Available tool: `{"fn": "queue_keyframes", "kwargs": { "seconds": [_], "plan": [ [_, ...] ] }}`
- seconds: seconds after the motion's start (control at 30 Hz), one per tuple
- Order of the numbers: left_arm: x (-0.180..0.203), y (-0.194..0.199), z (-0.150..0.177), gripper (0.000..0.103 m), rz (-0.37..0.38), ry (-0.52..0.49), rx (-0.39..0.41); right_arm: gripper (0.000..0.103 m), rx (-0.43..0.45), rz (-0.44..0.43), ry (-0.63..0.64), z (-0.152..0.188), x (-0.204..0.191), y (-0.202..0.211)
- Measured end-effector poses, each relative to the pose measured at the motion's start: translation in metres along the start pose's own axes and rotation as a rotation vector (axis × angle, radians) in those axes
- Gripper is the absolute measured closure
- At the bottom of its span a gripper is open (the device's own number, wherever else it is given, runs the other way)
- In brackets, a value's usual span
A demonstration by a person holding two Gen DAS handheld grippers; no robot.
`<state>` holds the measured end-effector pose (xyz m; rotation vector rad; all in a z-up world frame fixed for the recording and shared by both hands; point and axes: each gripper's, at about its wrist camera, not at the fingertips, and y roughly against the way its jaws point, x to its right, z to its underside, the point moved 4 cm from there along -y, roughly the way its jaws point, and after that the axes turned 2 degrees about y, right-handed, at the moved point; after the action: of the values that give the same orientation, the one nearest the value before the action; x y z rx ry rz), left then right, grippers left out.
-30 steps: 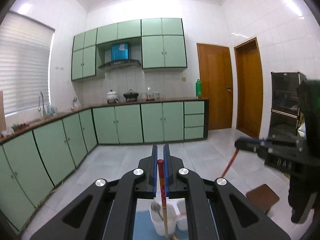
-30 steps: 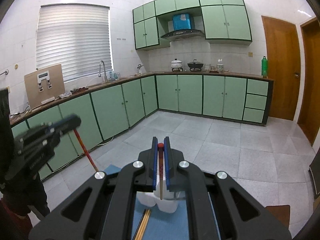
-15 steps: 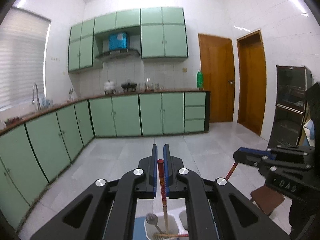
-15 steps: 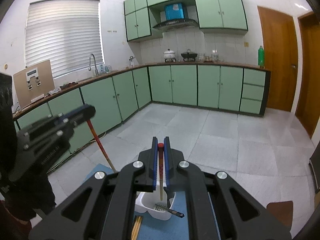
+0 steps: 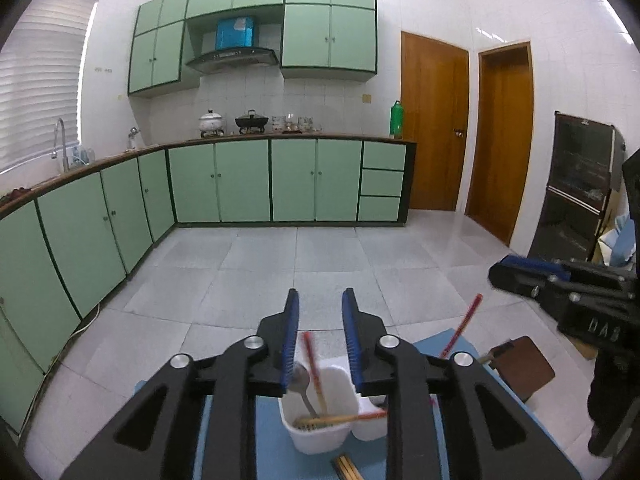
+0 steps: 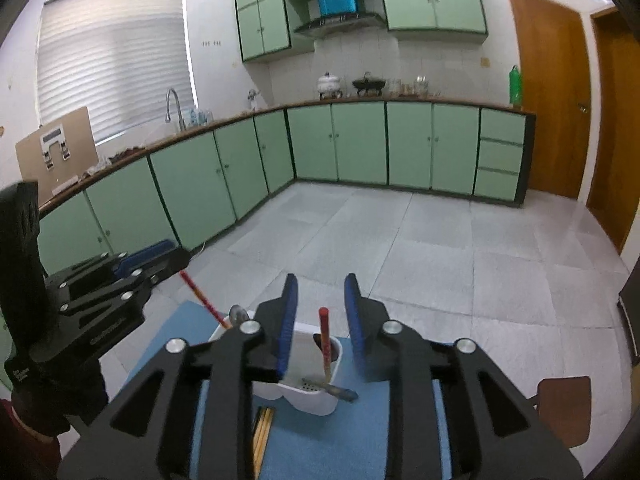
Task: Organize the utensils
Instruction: 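Carry both red chopsticks over the white holder and insert them, then open both grippers and withdraw them back toward the chopstick pile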
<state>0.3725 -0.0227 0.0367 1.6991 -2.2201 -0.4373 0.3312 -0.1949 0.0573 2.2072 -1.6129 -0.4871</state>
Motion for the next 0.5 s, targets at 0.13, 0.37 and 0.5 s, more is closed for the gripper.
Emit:
{"fn": "queue_keyframes", "kwargs": {
  "seconds": [0.13, 0.37, 0.5],
  "plan": [
    [0.000, 0.034, 0.014, 0.058, -0.006, 0.015, 0.021, 0.054, 0.066, 0.024, 0.019, 0.015, 0.003, 0.038],
    [0.004, 0.086, 0.071, 0.034, -0.020, 0.047, 0.019, 0.018, 0.091, 0.048, 0.038, 0.076, 0.000, 0.086],
    [0.004, 0.100, 0.119, 0.030, -0.035, 0.080, -0.044, 0.013, 0.028, 0.051, 0.035, 0.126, -0.010, 0.093]
  ]
}}
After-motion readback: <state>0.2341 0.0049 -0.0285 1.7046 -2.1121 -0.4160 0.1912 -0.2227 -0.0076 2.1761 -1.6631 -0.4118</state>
